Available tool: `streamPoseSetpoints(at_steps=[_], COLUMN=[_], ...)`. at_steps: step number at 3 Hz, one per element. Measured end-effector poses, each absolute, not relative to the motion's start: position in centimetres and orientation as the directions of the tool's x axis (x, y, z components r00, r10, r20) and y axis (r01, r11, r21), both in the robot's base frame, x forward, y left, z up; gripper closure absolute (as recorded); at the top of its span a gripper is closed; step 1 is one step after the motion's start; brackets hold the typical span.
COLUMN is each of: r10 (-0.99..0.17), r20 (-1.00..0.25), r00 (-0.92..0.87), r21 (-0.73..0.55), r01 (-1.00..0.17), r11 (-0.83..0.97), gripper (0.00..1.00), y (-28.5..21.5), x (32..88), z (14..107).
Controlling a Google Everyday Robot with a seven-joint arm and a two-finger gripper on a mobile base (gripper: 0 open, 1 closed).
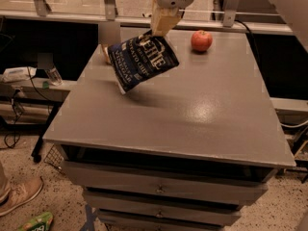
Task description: Pick blue chip bag
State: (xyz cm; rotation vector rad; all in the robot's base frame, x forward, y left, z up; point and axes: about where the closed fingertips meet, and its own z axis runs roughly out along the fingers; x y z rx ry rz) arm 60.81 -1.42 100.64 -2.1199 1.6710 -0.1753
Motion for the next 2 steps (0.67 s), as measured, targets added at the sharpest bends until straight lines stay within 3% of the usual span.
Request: streamPoseSetpoints(at_steps=[2], r10=[-0.947], r20=[-0.161], r00=[0.279], r21=[-0.435], r01=[-0.881], r11=[-0.185], gripper=[1.0], y=[-1.33], x=[61.16], z=[102.03])
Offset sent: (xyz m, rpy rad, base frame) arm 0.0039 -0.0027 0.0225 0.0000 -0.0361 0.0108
